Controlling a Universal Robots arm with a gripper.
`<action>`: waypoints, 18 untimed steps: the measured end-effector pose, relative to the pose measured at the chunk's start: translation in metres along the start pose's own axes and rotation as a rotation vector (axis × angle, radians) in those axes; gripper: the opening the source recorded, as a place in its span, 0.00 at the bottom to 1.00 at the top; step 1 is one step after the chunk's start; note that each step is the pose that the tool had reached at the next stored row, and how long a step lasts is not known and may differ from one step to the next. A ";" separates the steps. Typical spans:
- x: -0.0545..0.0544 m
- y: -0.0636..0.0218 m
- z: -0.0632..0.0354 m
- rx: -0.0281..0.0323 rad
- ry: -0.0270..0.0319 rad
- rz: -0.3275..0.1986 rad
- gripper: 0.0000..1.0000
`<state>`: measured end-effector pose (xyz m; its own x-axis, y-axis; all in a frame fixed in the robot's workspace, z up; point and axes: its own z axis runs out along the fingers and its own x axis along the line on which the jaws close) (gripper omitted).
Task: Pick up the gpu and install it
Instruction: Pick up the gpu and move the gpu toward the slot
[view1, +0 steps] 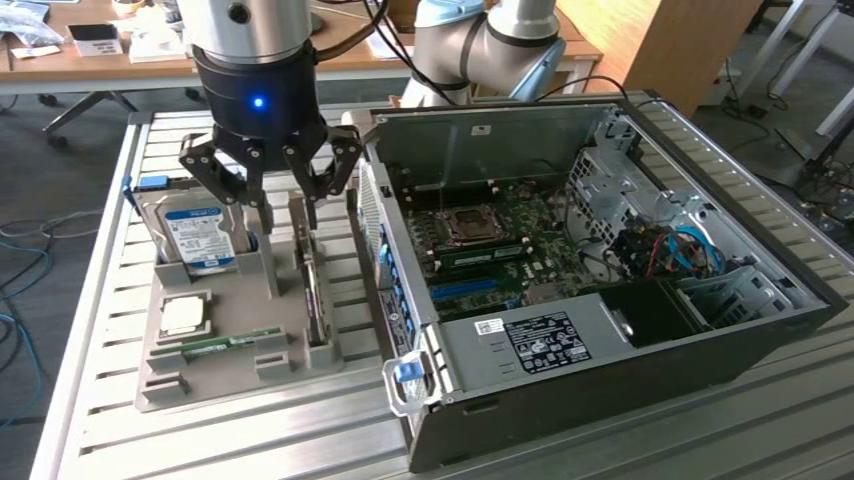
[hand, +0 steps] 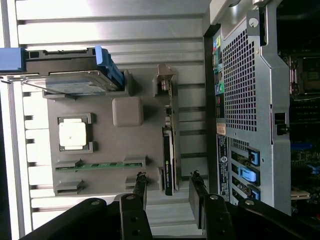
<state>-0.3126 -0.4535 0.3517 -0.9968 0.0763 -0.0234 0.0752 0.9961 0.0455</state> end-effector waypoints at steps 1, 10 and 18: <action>0.000 0.0000 0.0008 -0.0004 -0.0004 0.000 0.47; 0.000 -0.0001 0.0021 0.0000 0.0000 0.000 0.47; 0.000 -0.0002 0.0045 0.0001 -0.0001 0.000 0.47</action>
<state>-0.3126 -0.4535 0.3472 -0.9968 0.0762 -0.0235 0.0751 0.9961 0.0454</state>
